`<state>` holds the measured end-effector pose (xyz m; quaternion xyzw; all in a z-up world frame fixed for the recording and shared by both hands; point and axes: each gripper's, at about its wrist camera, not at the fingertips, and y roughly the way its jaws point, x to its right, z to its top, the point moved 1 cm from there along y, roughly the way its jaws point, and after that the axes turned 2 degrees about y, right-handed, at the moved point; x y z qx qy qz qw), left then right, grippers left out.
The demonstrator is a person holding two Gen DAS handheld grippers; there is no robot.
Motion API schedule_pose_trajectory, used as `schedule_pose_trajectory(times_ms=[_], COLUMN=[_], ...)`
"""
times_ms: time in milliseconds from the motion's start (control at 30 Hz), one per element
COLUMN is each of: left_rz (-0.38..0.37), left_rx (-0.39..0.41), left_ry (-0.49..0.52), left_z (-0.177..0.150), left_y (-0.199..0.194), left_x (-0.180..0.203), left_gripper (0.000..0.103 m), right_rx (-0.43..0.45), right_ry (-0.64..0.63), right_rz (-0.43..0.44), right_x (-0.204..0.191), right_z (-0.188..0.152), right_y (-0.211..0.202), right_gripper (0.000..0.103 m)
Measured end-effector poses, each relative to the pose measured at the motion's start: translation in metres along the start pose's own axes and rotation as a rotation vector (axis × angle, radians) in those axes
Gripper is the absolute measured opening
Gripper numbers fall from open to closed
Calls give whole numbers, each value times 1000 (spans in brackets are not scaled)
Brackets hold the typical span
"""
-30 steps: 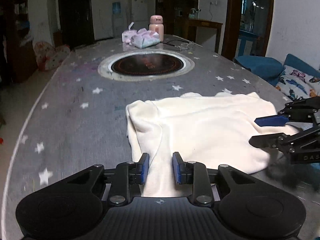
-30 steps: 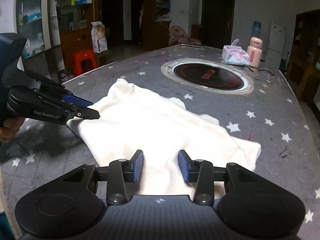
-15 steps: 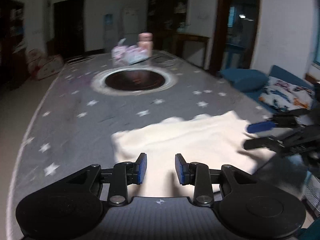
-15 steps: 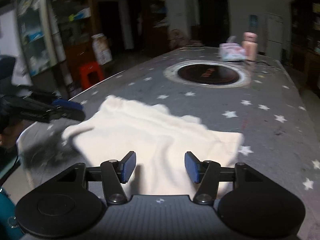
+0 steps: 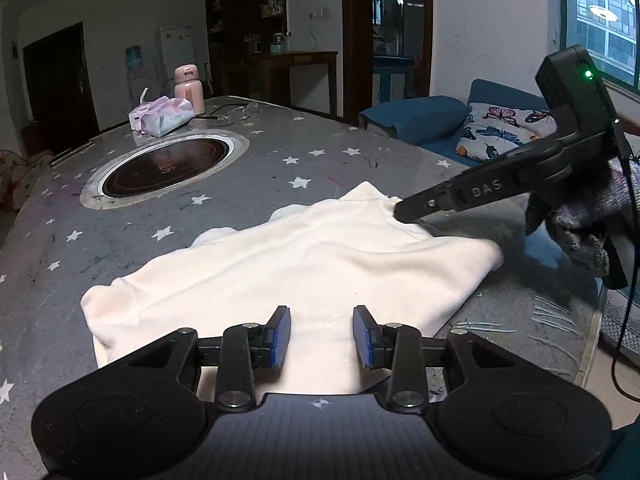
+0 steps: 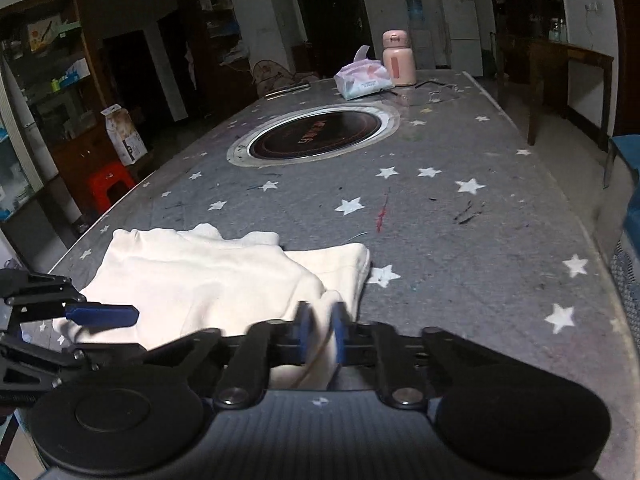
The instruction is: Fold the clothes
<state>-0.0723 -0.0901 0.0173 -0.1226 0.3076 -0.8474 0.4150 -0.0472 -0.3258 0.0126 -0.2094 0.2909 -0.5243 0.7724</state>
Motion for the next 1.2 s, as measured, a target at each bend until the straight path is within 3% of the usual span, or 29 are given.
schedule_pose_trajectory(times_ms=[167,333,500,633,733,833,933,1033,1200], left_rz=[-1,-2,-5,-5,-7,-2,20,49,54], left_rx=[0,3,6,9,10,13,25,30,15], left_ry=[3,-5,-12,-15,-19,-30,-54,-100,-150], left_z=[-2,-2,-2,-1,-2,-2,2,4,0], left_y=[0,-1,0,1,0,-3,-6,-7,-4], left_x=[2,3,2,1,0,-3,-11,-23,-33], left_gripper=[41,42,46,46,46,48,51,52,54], right_rx=[50,17,80,36,-20,-41,-20,6,4], right_ry=[-99,-71,-89,-129,-189,-135,-135,-172,-189], right_rz=[-71,-115,-11,99,75,69,79,87,117], right_x=[-8,5,-13,-37,-45,-34,-35,-43,-65], right_z=[11,8,8,-5,-20,-20,-11,1,25], right_y=[1,11,-28,-35,-23,-17,-19,-19,12], right_gripper=[4,0,4,8,8,5,13,32,33])
